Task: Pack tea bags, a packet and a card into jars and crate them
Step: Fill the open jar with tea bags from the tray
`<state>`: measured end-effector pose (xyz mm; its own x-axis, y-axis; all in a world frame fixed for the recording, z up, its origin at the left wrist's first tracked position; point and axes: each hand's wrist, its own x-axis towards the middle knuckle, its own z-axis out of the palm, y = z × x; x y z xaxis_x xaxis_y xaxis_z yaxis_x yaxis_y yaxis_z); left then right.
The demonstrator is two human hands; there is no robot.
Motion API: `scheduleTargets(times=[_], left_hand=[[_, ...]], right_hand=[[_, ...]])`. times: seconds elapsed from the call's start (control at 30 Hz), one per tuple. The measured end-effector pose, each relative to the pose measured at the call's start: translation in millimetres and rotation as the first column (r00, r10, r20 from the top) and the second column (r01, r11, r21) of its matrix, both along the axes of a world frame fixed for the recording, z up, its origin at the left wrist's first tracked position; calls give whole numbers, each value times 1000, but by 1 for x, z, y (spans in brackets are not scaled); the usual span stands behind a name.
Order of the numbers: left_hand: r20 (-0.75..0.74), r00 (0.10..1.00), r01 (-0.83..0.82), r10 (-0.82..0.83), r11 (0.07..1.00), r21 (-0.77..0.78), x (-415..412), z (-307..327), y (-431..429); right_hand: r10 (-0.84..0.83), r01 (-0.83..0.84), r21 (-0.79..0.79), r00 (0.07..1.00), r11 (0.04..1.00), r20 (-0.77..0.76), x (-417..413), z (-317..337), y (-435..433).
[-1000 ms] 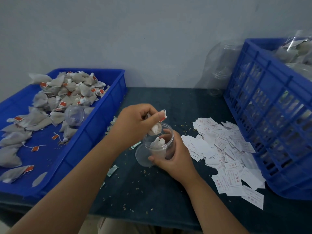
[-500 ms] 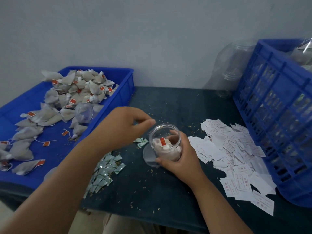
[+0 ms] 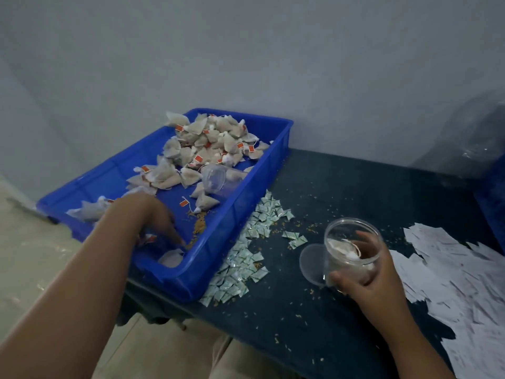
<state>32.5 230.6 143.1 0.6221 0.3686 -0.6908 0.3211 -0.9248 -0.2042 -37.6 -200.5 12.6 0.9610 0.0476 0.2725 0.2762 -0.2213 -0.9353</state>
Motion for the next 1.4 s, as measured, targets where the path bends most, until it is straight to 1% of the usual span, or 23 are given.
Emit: scheduleTargets(times=[0.1, 0.13, 0.17, 0.23, 0.27, 0.33, 0.4, 0.43, 0.5, 0.57, 0.67, 0.77, 0.83, 0.9, 0.93, 0.97, 1.03, 1.07, 1.17, 1.23, 1.3, 1.37, 1.4], left_hand=[[70, 992, 105, -104, 994, -18, -5, -18, 1], [107, 988, 116, -109, 991, -69, -6, -18, 2], [130, 989, 95, -73, 981, -169, -6, -18, 3], [79, 997, 32, -6, 941, -336, -8, -15, -1], [21, 999, 34, -28, 930, -365, -10, -14, -6], [-97, 983, 115, -154, 939, -324, -12, -18, -15], [-181, 938, 255, -297, 941, -221, -13, -23, -25], [-194, 919, 310, -343, 933, -182, -14, -24, -28], [-187, 913, 335, -364, 927, -170, -13, -22, -27], [-119, 931, 317, -344, 927, -201, -13, -18, -23], [205, 922, 368, -330, 909, -194, -8, -10, -13], [556, 805, 343, -209, 928, -148, 2, -4, -9], [674, 731, 293, -109, 942, -166, 14, -2, -11], [655, 755, 212, -27, 956, -204, 25, -2, -17], [608, 792, 196, -47, 964, -181, 30, -2, -23], [550, 827, 224, -119, 966, -126, 34, -3, -27], [460, 853, 285, -247, 958, -14, 44, -14, -33], [439, 863, 273, -250, 962, 11, 47, -19, -33], [472, 870, 183, -143, 982, -38, 51, -30, -27], [557, 829, 135, -49, 984, -115, 50, -29, -21], [665, 738, 79, 119, 962, -260, 49, -22, -16], [716, 621, 31, 318, 903, -427, 48, -9, -14], [738, 566, 37, 367, 883, -468, 46, -1, -17]], right_hand=[[4, -4, -6, 1000, 1000, -10, -1, 1, 2], [2, -2, -8, 1000, 1000, -7, -1, 2, 3], [0, 0, -13, 1000, 1000, 0, -2, 3, 3], [-3, 4, -19, 1000, 1000, 17, -3, 5, 5], [-3, 4, -18, 1000, 1000, 23, -3, 5, 6], [4, -4, -12, 1000, 1000, 30, -3, 5, 6], [5, -4, -14, 999, 1000, 38, -2, 6, 6], [2, -1, -17, 999, 1000, 44, -2, 6, 6], [-4, 5, -25, 999, 1000, 46, -1, 5, 6], [-8, 10, -36, 999, 999, 42, -1, 5, 6], [-12, 14, -46, 999, 999, 39, 0, 4, 5], [-13, 15, -50, 999, 999, 38, 1, 2, 4], [-16, 17, -43, 999, 999, 32, 1, 1, 4], [-16, 17, -44, 999, 999, 36, 1, 1, 3], [-15, 17, -46, 999, 999, 38, 1, 0, 3], [-15, 17, -46, 999, 999, 37, 1, 0, 3], [-19, 21, -42, 999, 999, 28, 1, 0, 3], [-20, 21, -39, 1000, 999, 23, 1, 1, 2], [-19, 19, -23, 1000, 1000, 12, 0, 2, 2], [-16, 16, -7, 1000, 1000, -1, 0, 3, 2], [-12, 12, -4, 1000, 1000, -4, 0, 3, 2], [-4, 4, -14, 1000, 1000, -3, 1, 4, 4], [-3, 3, -16, 1000, 1000, -3, 1, 4, 4]])
